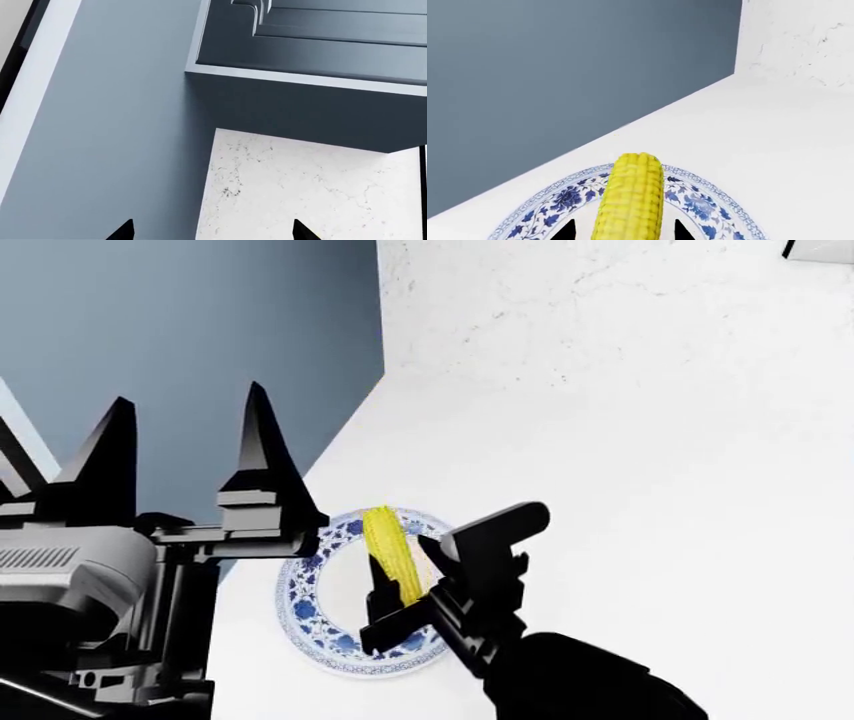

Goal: Pick the corn from the top rack in the oven and place it on the plate on the counter.

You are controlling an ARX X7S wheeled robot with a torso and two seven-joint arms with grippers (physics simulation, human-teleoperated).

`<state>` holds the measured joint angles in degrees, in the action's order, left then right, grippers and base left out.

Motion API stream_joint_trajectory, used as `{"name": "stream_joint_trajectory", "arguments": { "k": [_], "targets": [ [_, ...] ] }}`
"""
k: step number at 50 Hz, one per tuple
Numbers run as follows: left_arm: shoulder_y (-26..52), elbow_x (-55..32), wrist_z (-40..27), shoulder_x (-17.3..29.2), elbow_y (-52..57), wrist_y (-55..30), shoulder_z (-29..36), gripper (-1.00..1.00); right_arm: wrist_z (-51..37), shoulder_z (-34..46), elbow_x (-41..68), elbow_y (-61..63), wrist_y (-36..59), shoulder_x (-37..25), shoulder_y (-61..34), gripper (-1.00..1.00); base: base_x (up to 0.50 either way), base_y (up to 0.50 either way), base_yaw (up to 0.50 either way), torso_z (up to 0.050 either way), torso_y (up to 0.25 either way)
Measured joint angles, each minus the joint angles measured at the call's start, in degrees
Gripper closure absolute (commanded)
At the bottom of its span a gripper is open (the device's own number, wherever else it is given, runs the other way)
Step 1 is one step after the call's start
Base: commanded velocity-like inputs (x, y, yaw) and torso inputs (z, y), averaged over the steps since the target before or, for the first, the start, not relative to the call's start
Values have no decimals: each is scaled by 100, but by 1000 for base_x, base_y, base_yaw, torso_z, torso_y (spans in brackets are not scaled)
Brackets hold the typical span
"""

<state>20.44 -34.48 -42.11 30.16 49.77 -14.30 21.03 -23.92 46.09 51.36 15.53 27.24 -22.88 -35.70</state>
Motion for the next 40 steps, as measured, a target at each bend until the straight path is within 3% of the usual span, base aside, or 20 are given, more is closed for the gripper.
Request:
{"name": "stream_joint_trajectory", "arguments": {
  "k": [40],
  "targets": [
    [6, -4, -38, 42, 3, 34, 39, -100, -281, -240, 193, 529, 268, -96, -421, -100, 0, 0, 0, 0, 0]
  ]
}}
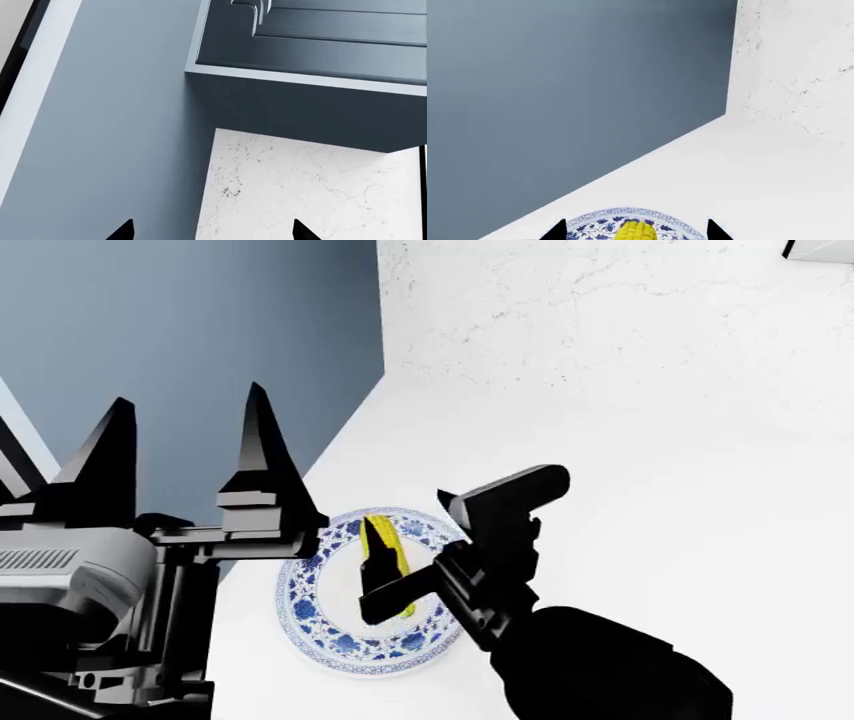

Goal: Pick the corn from the top rack in the oven and place it on the plate on the counter.

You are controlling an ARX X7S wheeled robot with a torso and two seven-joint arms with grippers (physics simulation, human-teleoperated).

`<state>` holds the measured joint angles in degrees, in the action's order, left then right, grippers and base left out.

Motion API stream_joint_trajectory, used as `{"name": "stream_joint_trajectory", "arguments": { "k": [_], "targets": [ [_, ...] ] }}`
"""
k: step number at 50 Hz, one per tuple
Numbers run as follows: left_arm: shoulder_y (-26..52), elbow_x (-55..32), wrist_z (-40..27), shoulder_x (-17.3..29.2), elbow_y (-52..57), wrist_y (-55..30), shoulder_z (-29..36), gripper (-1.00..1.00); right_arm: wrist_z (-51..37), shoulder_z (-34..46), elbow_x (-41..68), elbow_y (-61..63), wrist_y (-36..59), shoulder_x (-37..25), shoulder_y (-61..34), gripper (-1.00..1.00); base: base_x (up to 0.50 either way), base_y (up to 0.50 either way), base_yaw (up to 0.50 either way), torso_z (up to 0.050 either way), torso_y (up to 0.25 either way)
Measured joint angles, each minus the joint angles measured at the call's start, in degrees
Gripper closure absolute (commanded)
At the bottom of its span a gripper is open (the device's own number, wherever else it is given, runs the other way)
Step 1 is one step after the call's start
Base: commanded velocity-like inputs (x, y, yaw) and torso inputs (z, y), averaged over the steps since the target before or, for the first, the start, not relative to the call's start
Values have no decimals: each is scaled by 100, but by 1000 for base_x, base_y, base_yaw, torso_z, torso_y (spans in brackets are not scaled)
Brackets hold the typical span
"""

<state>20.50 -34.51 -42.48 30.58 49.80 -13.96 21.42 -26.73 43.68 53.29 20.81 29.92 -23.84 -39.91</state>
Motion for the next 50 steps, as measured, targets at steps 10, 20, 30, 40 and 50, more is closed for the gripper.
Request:
{"name": "stream_joint_trajectory", "arguments": {
  "k": [10, 20, 30, 40, 50],
  "targets": [
    [-3, -35, 3, 30, -3, 28, -24, -100, -320, -373, 394, 440, 277, -64, -637, -100, 0, 0, 0, 0, 1],
    [-29, -27, 8, 51, -6, 63, -22, -100, -688, -769, 801, 894, 517, -171, -1279, -100, 0, 0, 0, 0, 0],
    [-12, -20, -38, 52, 41, 17, 14, -100, -1024, -1247, 1271, 1209, 685, -353, -1953, -100, 0, 0, 0, 0, 0],
    [8, 1, -29, 36, -11, 37, 41, -100, -1289, -1687, 1507, 1551, 777, -681, -2500, -100, 0, 0, 0, 0, 0],
    [42, 3, -44, 77, -46, 49, -10, -100, -1508, -2238, 1457, 2232, 696, -1457, -2395, -100, 0, 0, 0, 0, 0]
  ]
}}
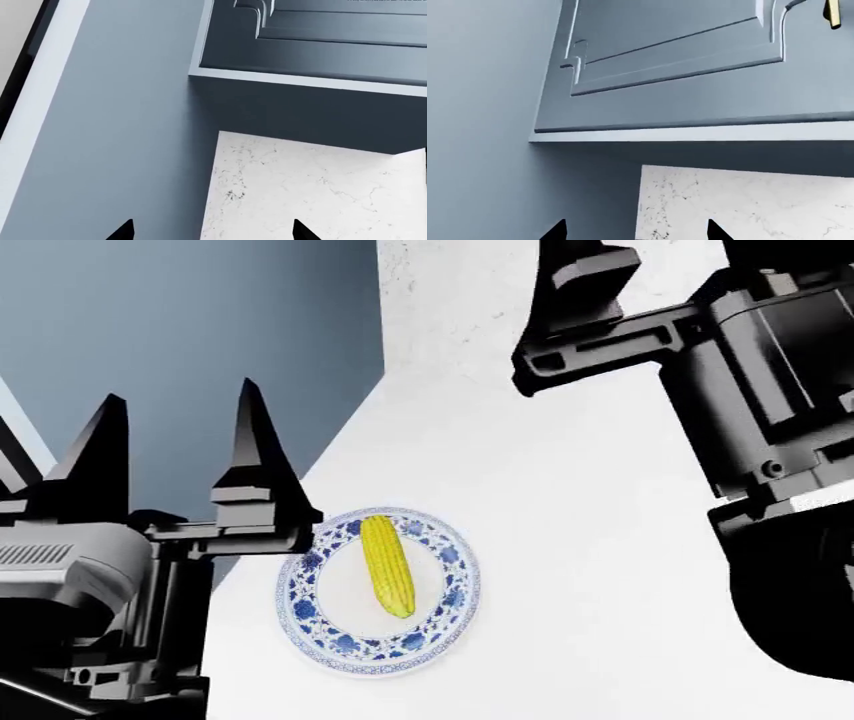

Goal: Pick the corn from the top rack in the oven and place it on the plate on the counter.

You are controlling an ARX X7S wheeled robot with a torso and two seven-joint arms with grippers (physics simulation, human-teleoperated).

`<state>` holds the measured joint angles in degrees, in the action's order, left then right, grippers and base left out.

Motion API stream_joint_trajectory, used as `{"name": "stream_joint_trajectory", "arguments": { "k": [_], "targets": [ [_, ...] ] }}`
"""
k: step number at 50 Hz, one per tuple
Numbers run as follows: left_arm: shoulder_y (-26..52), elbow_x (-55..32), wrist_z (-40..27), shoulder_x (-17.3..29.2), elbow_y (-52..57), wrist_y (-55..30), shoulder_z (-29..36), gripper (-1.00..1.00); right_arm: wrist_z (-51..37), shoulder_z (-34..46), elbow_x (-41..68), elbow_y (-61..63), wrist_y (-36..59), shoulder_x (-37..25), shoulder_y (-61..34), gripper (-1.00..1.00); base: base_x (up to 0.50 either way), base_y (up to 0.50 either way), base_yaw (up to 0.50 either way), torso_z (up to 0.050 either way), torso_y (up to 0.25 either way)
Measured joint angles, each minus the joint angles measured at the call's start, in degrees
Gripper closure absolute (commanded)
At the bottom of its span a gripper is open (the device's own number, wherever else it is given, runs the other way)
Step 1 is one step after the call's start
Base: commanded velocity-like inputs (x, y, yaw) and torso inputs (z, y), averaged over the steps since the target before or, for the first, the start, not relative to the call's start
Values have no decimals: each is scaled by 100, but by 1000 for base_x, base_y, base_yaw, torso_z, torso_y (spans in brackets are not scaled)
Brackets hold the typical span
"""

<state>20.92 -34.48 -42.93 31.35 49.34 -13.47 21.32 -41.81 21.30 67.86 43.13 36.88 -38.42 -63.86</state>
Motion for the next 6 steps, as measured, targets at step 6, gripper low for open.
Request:
{"name": "stream_joint_trajectory", "arguments": {
  "k": [6],
  "targets": [
    [28, 22, -22, 72, -11, -18, -62, -100, -51, -476, -210, 358, -344, -618, 844, -100, 0, 0, 0, 0, 0]
  ]
}}
